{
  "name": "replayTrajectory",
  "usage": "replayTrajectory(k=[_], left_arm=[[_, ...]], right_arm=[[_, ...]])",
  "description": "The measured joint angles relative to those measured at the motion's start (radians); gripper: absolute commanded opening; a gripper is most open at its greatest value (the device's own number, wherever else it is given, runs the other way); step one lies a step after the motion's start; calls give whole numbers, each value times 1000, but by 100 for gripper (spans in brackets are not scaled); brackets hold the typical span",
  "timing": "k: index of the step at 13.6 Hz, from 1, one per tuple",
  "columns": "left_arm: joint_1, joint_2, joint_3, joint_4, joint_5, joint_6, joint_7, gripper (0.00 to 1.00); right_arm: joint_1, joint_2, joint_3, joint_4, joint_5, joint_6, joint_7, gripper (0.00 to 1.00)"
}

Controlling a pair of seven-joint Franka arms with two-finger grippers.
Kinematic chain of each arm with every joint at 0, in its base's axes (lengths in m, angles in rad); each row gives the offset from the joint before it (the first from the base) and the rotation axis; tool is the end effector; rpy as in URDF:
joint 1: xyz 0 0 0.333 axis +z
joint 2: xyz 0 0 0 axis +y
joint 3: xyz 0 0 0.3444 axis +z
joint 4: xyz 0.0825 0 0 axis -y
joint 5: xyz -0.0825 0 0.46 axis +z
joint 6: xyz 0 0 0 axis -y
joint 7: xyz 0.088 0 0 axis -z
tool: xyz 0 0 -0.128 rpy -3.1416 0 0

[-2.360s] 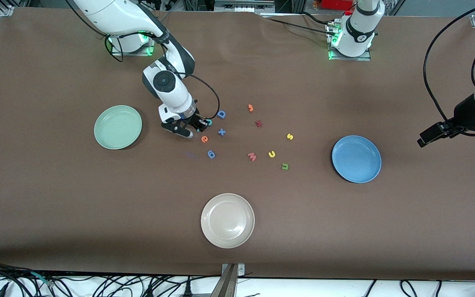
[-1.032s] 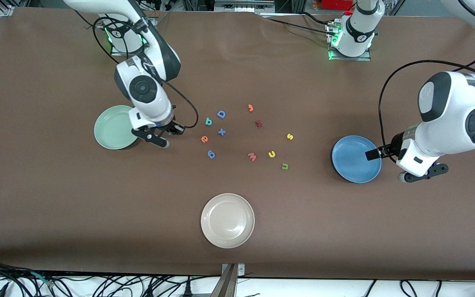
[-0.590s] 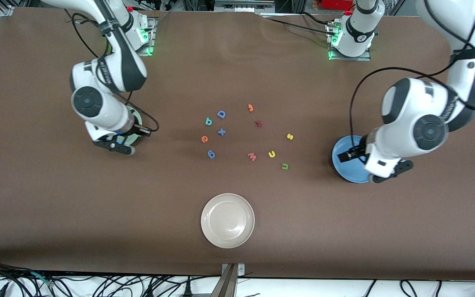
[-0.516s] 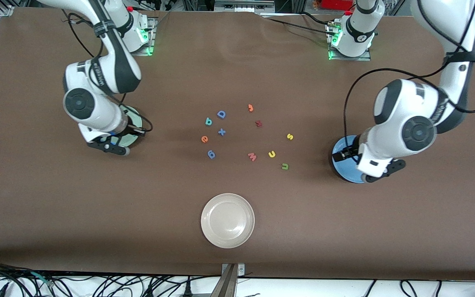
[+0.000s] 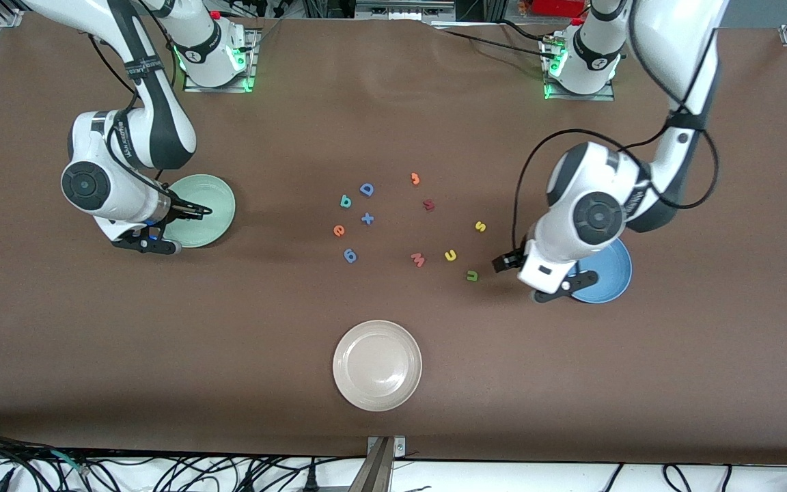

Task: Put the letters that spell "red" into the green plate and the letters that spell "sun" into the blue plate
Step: 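Open the right gripper to drop the teal letter on the green plate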

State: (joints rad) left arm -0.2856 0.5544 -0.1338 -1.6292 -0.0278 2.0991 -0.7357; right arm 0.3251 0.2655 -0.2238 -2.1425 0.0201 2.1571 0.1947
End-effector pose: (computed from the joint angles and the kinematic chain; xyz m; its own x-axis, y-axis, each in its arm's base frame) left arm 0.6903 -0.2995 0.2537 0.9332 0.3379 -0.1227 0.3421 -0.9396 0.0143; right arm 0.5906 0.0588 0.2153 0.9670 -0.1136 -0.2280 -0.0951 -0.9913 0.0905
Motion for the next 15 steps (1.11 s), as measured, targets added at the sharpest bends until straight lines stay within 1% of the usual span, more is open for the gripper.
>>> replayTrajectory(k=[2, 4, 8, 11, 12, 13, 15], left_arm=[[-37, 49, 0, 1, 0, 73, -6, 100], [-55, 83, 1, 1, 0, 117, -5, 100], [-75, 104, 1, 1, 2, 198, 5, 100], [-91, 126, 1, -4, 5, 253, 35, 100], [-94, 133, 1, -13, 6, 275, 56, 100], [-96, 138, 1, -23, 6, 291, 80, 100], [-96, 143, 4, -31, 6, 298, 132, 100]], right_arm=[[0, 0, -16, -69, 1, 79, -39, 0], [0, 0, -17, -123, 1, 122, -47, 0], [1, 0, -18, -195, 1, 179, -48, 0], [1, 0, -30, -237, 1, 199, -49, 0], [1, 0, -33, -250, 1, 209, -49, 4], [1, 0, -34, -264, 1, 219, -49, 19], [1, 0, -34, -279, 4, 228, -49, 64]])
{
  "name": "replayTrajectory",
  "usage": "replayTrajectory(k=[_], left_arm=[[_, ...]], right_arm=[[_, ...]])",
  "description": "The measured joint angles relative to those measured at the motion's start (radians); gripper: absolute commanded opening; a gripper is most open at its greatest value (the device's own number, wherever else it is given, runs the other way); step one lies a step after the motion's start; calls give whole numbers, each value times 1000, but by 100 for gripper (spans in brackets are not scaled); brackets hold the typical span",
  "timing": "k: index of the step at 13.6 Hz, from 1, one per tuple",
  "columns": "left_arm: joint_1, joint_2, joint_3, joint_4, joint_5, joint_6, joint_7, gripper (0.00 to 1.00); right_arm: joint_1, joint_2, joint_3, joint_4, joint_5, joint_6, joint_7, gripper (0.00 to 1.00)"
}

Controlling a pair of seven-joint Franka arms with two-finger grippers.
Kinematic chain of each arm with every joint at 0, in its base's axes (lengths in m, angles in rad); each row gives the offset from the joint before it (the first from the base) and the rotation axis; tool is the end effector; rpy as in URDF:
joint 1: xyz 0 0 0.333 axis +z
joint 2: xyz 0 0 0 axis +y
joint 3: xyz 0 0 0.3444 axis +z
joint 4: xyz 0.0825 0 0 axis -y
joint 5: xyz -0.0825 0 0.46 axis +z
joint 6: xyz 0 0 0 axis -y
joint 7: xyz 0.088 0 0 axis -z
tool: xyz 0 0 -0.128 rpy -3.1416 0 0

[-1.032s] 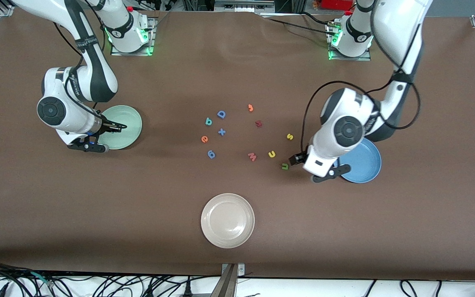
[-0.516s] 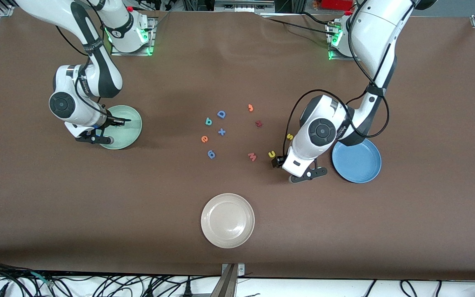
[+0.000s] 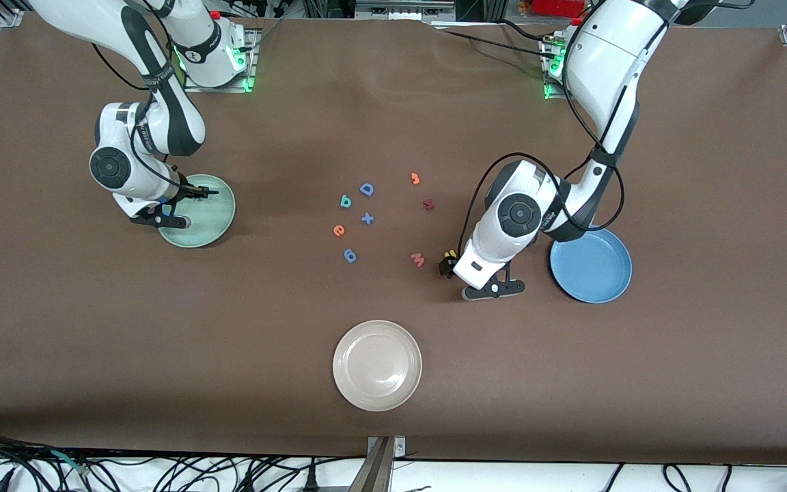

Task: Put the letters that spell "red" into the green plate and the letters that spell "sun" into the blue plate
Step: 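Open the right gripper to drop the teal letter on the green plate, then return the right gripper to the letters while the left gripper approaches them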

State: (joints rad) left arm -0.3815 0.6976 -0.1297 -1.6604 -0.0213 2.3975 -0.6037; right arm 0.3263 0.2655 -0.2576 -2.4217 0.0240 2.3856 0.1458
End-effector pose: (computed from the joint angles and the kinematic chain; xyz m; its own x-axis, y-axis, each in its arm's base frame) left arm 0.6678 -0.3658 0.1557 0.9902 0.1382 -0.0211 0.1396 -0.9847 0.1047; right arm 0.4934 0.0247 0.1228 0.9550 -0.1079 -0.2761 -0.0839 -0.9917 0.0973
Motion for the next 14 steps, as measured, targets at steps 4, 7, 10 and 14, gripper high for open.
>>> replayTrajectory(k=[4, 7, 10, 14], left_arm=[[4, 1, 3, -21, 53, 0, 41, 100], [5, 1, 5, -35, 57, 20, 45, 100], [6, 1, 6, -92, 57, 111, 46, 98], [4, 1, 5, -114, 57, 135, 44, 90]], right_arm=[[0, -3, 0, -1, 4, 5, 0, 88], [2, -34, 0, 7, 14, 12, 0, 94], [4, -94, 3, 27, 17, 11, 0, 98], [4, -144, 3, 116, 17, -113, 1, 98]])
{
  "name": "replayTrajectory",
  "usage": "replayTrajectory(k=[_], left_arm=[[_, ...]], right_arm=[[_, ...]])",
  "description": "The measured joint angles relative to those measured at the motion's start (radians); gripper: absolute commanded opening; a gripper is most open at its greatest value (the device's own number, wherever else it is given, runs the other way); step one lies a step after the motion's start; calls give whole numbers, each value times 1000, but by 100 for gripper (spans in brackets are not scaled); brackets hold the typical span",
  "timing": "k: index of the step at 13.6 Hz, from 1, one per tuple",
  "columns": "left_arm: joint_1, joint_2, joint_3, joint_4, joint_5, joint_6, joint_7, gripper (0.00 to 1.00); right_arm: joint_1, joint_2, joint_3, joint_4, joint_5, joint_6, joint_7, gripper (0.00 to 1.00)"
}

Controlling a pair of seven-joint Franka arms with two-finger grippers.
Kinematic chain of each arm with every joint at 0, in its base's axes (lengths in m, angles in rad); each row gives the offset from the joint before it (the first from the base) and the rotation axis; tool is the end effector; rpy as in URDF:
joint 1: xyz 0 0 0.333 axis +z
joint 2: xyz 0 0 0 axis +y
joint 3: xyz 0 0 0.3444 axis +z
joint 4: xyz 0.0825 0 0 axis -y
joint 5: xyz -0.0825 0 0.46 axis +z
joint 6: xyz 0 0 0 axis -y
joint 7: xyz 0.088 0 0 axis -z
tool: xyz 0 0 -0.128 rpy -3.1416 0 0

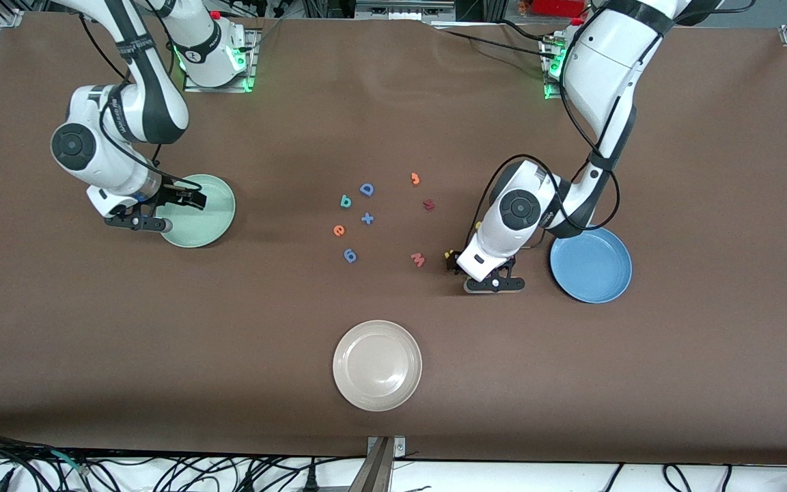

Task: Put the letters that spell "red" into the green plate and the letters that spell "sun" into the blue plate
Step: 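Return the right gripper to the letters while the left gripper approaches them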

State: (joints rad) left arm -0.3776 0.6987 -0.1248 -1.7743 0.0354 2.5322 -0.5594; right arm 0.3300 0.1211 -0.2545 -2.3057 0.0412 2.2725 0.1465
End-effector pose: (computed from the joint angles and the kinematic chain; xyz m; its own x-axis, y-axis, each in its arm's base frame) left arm 0.6425 -0.3487 0.1148 0.9978 0.0611 0.0241 0.0589 -0.9948 0.0836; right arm 0.5535 0.0415 0.2337 0.9839 -0.1011 -0.1473 -0.0984 -0.9948 0.0251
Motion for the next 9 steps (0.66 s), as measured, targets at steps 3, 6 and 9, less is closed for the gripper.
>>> replayTrajectory(k=[3, 6, 9], left_arm=[[-7, 0, -2, 0, 0, 0, -11, 84], [-18, 0, -2, -2, 21, 0, -37, 75], [-19, 1, -2, -4, 52, 0, -72, 48]], right_arm=[[-1, -10, 2, 86, 2, -104, 10, 98], [7, -9, 45, 125, 6, -134, 117, 98], [64, 5, 108, 133, 6, -128, 316, 98]])
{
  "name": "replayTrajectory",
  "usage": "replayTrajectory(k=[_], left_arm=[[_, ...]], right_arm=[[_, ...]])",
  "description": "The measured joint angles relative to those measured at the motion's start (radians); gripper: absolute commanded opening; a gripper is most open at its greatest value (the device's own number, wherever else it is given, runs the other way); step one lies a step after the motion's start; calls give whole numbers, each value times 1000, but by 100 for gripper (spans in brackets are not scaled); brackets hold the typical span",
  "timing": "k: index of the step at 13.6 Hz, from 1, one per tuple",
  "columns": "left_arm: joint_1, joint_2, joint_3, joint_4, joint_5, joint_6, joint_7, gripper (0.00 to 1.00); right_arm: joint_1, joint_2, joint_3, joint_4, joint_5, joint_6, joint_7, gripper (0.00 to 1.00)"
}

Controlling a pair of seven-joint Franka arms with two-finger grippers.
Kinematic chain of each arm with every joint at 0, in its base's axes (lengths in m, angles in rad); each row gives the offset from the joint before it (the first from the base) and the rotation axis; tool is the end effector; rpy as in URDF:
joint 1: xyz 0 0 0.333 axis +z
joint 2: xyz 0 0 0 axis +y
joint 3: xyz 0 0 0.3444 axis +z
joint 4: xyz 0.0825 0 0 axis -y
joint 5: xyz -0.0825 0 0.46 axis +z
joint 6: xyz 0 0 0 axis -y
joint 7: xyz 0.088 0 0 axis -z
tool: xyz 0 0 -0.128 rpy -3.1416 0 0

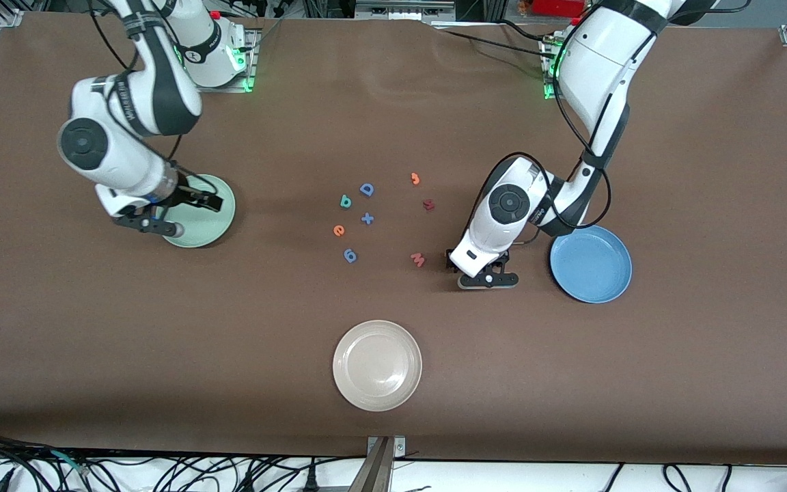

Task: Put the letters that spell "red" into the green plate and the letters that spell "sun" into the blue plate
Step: 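Return the right gripper to the letters while the left gripper approaches them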

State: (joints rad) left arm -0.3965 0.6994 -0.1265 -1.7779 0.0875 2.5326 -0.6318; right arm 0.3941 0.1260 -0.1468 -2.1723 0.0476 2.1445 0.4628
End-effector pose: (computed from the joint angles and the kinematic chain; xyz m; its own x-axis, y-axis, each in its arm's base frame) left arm 0.6337 -0.3612 0.1128 0.9968 0.0714 0.0348 0.0693 -0.9959 0.0589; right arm 0.5724 0.1472 0.2808 0.9593 -0.2434 -0.1435 -0.2382 -0.9698 0.0524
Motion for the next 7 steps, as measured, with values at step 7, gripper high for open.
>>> replayTrajectory(k=[7], left_arm=[[0, -3, 5, 1, 30, 1, -45, 5]], right_arm=[[47, 144, 221, 136, 0, 105, 501, 98]])
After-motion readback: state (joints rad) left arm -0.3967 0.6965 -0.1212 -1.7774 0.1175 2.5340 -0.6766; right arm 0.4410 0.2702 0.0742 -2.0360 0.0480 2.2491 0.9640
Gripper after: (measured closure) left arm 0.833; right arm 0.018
